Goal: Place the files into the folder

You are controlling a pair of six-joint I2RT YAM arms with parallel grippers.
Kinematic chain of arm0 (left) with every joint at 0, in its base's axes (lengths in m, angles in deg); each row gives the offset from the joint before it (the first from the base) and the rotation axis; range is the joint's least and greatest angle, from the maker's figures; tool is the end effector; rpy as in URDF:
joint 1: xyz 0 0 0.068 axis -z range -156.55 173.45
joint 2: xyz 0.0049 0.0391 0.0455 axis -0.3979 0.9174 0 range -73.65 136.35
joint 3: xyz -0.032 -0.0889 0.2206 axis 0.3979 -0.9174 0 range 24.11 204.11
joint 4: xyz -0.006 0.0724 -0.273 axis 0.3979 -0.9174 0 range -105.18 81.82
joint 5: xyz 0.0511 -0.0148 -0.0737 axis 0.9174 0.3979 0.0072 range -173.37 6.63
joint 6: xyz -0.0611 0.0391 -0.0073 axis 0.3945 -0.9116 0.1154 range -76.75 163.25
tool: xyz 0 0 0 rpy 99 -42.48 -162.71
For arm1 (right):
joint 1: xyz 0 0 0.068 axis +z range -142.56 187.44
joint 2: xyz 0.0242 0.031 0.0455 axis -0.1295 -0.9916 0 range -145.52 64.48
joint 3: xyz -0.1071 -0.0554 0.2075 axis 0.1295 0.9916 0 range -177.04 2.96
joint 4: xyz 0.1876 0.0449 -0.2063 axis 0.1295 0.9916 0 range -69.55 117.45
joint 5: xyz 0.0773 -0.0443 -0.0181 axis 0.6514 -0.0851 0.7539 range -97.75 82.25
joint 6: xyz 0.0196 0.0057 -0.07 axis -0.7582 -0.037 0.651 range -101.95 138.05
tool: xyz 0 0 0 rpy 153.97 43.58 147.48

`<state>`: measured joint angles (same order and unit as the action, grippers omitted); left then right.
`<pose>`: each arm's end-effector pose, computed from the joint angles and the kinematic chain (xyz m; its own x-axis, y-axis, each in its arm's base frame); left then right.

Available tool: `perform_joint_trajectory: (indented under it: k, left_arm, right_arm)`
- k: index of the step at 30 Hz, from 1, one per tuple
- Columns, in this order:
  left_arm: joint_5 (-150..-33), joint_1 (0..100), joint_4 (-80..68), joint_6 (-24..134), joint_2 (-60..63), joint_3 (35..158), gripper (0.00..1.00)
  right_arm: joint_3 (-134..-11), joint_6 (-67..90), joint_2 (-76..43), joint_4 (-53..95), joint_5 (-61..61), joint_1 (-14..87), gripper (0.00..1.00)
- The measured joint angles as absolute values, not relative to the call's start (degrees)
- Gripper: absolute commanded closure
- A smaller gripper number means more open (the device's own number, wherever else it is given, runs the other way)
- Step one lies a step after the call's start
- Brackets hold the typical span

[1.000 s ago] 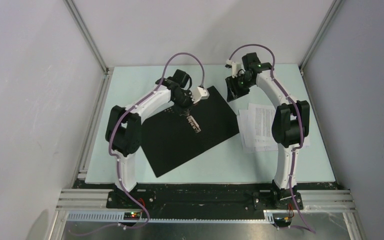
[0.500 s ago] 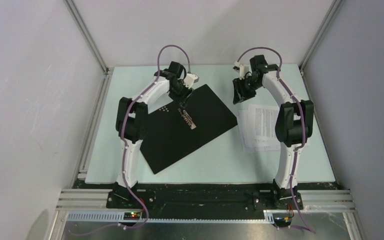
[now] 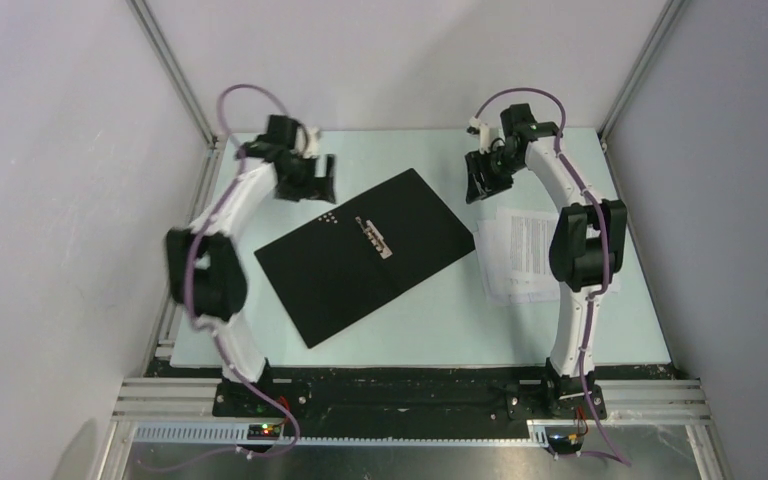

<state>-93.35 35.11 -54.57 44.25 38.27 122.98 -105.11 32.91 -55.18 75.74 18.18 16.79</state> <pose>0.4364 -0.1008 0.2097 -0.8482 0.1575 -0.5057 0.2705 0.9497 -0.1580 0.4477 0.1006 0.2002 -0.7962 -0.3648 -0.4827 -0.5377 0.7924 0.2881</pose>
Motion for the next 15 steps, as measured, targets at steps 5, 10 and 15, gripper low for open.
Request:
perform_joint_trajectory:
  k: [5,10,15]
  left_arm:
    - [-93.13,24.42,-54.94,52.92,17.79,104.91,0.02]
    - [-94.27,10.76,-55.55,59.20,15.54,90.55,0.04]
    - [-98.73,9.36,-57.35,62.39,21.06,84.43,0.02]
  right_arm:
    - [-112.89,32.69,-58.26,76.46,18.21,17.07,0.47]
    - [-113.16,32.69,-59.74,76.70,18.16,17.77,0.46]
    - [-114.34,32.69,-63.63,77.01,18.45,18.84,0.36]
